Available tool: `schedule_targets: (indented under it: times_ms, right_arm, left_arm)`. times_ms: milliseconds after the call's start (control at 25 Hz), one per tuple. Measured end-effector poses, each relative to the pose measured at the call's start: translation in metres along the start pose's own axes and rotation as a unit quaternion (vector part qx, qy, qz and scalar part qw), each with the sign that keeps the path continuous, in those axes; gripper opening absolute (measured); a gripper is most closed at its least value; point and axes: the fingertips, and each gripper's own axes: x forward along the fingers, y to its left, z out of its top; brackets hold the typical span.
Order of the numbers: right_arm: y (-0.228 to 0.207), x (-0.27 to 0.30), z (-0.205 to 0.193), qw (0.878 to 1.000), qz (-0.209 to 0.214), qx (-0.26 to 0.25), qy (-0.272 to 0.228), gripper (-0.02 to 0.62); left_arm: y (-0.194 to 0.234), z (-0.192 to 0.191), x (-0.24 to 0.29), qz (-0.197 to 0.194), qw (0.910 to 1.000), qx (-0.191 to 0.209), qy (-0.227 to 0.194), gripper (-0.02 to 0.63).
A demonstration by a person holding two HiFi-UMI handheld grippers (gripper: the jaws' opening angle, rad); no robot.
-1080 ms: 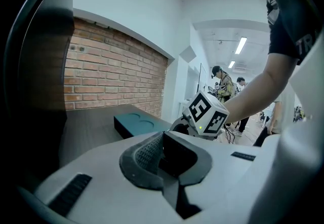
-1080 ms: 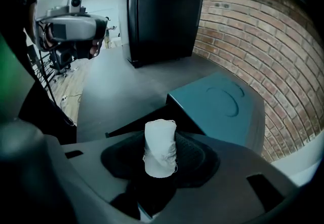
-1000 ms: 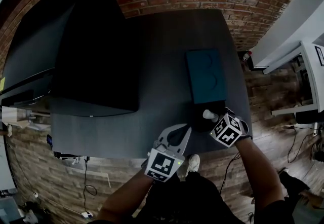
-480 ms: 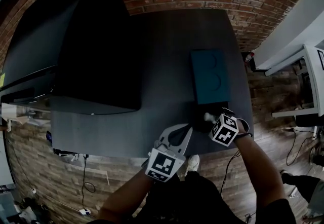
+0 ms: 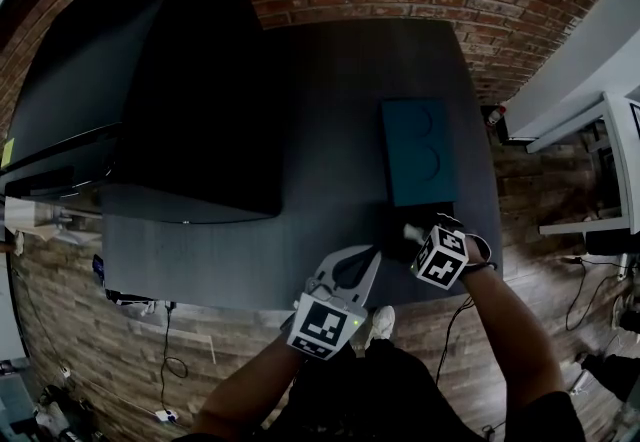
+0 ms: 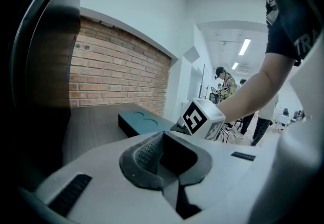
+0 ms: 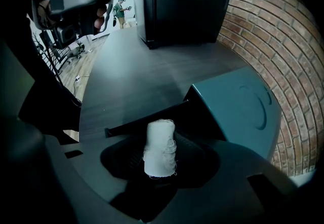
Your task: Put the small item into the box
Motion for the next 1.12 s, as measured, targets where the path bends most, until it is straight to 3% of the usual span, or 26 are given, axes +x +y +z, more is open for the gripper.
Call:
schedule_targets:
  times_ms: [840,1120]
  right_arm:
    - [0.004,-0.034,0.011,0.999,-0.033,-0.022,-0.036,0.206]
    - [0.002,-0.062,0.015,0.994,-0.068,0.010,-0.081,0.181]
  left_arm:
    - [-0.018,0.017,-0.012,0.015,0.9996,0.012,-0.020,0.034]
    - [-0.024,0.028,-0.017,0.027,0.9989,0.018,-0.034,0.034]
